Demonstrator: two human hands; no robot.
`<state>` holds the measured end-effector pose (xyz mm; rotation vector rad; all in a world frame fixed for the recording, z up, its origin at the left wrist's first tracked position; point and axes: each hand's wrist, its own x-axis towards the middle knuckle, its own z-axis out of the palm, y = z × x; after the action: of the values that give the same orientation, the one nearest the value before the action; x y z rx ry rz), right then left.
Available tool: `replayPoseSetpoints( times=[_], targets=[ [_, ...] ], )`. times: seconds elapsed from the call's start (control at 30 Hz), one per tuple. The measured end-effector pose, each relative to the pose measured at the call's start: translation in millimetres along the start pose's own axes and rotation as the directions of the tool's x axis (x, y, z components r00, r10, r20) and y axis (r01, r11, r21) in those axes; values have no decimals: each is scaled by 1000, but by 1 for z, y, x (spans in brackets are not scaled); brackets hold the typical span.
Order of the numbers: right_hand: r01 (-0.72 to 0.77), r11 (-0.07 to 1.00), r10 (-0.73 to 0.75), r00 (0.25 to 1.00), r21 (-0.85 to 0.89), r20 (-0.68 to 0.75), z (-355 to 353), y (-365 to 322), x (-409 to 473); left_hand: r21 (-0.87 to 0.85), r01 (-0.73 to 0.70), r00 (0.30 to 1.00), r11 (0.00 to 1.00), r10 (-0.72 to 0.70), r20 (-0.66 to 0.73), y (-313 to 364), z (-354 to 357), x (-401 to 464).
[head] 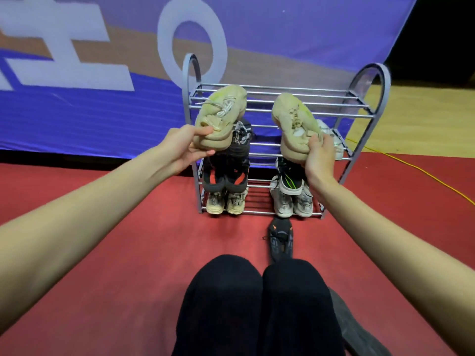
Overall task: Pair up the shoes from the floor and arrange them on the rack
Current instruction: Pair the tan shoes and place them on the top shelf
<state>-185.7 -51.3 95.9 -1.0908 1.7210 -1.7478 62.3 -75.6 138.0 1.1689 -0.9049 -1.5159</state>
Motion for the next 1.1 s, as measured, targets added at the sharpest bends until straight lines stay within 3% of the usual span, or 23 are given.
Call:
replayPoseSetpoints(
  times=[0.4, 0.6, 0.87, 1.1],
  targets=[
    [-2, 999, -6, 987, 51, 161, 136, -6, 105, 70, -146, 978, 987, 155, -141, 41, 13, 146],
    [-117, 993, 111, 975, 20, 195, 188, -2, 140, 100, -173, 973, 980, 185, -136, 41, 12, 190],
    [-104, 993, 112, 977, -53, 179, 210, 3, 156, 32, -151, 980, 988, 154, -130, 34, 9, 210],
    [-80, 983, 129, 938, -163, 322, 199, 0, 160, 36, -140, 989, 990, 141, -52, 36, 13, 215]
  ],
)
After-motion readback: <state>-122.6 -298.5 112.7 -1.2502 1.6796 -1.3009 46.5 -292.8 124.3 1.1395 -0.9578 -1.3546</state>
